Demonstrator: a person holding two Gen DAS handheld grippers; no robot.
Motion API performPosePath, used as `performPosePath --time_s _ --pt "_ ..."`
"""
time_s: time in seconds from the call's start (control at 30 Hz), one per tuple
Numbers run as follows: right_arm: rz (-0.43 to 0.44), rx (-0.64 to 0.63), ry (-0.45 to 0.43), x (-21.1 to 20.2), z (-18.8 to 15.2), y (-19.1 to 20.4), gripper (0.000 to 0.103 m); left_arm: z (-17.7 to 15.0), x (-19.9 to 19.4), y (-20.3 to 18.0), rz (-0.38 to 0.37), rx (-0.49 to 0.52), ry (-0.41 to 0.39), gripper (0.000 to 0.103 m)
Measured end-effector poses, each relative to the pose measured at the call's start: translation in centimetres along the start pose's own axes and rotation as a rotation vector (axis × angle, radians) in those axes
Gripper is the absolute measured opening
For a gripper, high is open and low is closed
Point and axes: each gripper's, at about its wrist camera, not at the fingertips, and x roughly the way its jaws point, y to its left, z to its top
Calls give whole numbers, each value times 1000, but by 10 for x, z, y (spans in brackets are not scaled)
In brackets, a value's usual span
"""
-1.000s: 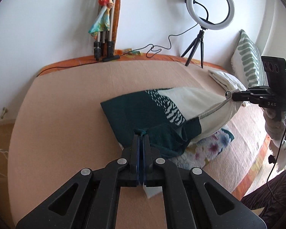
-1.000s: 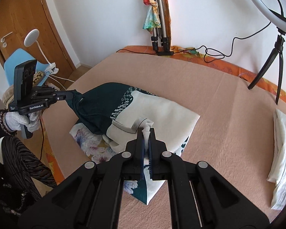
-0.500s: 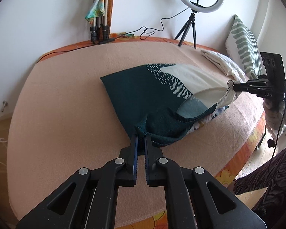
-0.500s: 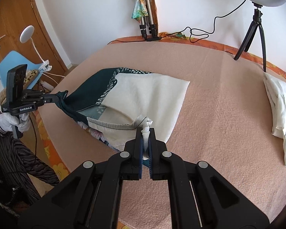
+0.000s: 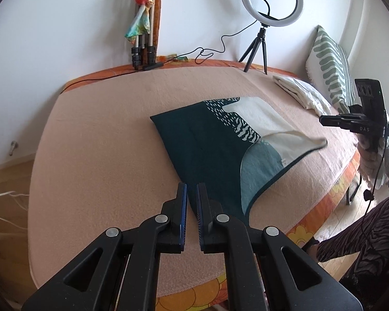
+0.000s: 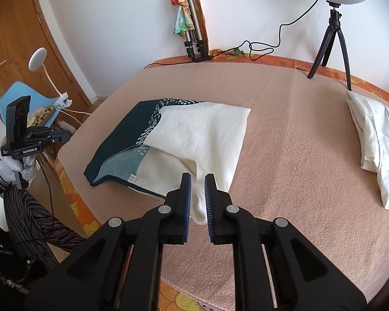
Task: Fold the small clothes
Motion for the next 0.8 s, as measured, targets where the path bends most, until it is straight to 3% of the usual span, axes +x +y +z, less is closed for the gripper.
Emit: performPosePath --time_s 0.17,0.23,0.3,0.37,0.63,0.8 --pt "-15 40 -43 -3 7 -2 13 22 15 8 -6 -45 -24 11" --pt "-45 88 -21 4 5 -8 30 32 22 17 -25 -91 -37 16" --pt "-76 135 3 14 -1 -18 35 42 32 26 -32 -130 -26 24" --pt "-40 210 49 24 -9 -31 36 49 42 37 -57 -185 -10 49" --pt "140 509 97 41 -40 -81 39 60 94 89 -188 -431 58 49" --pt "213 552 109 47 -46 -85 39 64 115 99 -182 -450 75 49"
